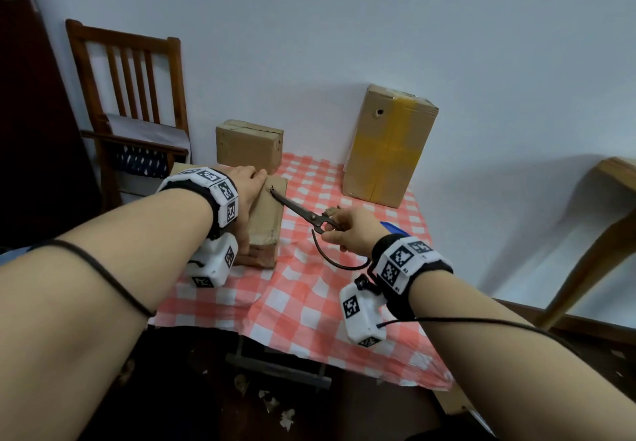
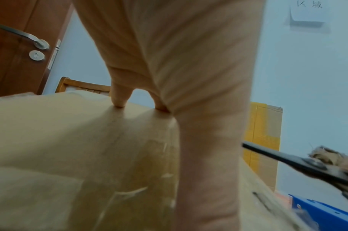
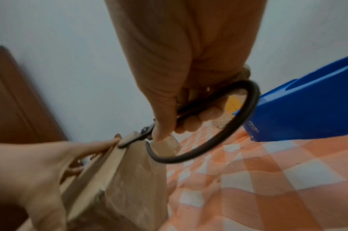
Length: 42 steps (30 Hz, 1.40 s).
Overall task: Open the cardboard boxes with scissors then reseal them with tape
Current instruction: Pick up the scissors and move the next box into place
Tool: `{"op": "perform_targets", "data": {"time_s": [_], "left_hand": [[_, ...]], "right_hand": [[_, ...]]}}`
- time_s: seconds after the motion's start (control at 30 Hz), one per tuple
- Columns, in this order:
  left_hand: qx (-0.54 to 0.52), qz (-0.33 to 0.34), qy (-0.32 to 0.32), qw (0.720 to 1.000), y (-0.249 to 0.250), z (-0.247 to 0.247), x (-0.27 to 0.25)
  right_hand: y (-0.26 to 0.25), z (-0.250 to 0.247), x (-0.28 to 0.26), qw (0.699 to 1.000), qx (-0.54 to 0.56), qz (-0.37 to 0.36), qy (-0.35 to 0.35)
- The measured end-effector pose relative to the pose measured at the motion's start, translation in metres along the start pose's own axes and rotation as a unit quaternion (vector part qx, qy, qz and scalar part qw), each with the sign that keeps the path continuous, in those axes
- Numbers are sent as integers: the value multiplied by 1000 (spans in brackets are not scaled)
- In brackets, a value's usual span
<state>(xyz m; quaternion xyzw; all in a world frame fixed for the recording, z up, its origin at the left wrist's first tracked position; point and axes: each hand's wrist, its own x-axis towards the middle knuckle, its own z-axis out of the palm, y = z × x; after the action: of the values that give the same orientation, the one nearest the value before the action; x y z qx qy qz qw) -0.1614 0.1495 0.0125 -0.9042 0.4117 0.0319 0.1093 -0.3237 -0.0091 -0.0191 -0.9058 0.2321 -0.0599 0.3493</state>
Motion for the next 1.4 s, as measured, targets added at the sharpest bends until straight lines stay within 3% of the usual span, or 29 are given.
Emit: {"op": "perform_targets", "data": {"time_s": [0.17, 0.33, 0.53, 0.6, 0.77, 1.3, 1.4], "left_hand": [[-5, -11, -3, 1000, 0, -1, 2], [-4, -12, -4, 1000, -1, -1, 0], [5, 3, 13, 1000, -2, 2, -2], [-6, 8, 21, 1000, -2, 4, -1], [-24, 7, 28, 999, -6, 6, 3], [-55, 15, 27, 998, -2, 3, -8], [-45, 14, 32, 998, -3, 3, -9]], "right_hand": [[4, 13, 3, 984, -152, -39, 78], [3, 22, 9, 967, -209, -37, 139], [2, 12, 6, 933, -291, -88, 190], [-1, 8, 5, 934, -282, -91, 200], [-1, 7, -2, 968, -168, -38, 181], [6, 11, -6, 955, -171, -40, 239], [9, 4, -3, 958, -90, -27, 272]]}}
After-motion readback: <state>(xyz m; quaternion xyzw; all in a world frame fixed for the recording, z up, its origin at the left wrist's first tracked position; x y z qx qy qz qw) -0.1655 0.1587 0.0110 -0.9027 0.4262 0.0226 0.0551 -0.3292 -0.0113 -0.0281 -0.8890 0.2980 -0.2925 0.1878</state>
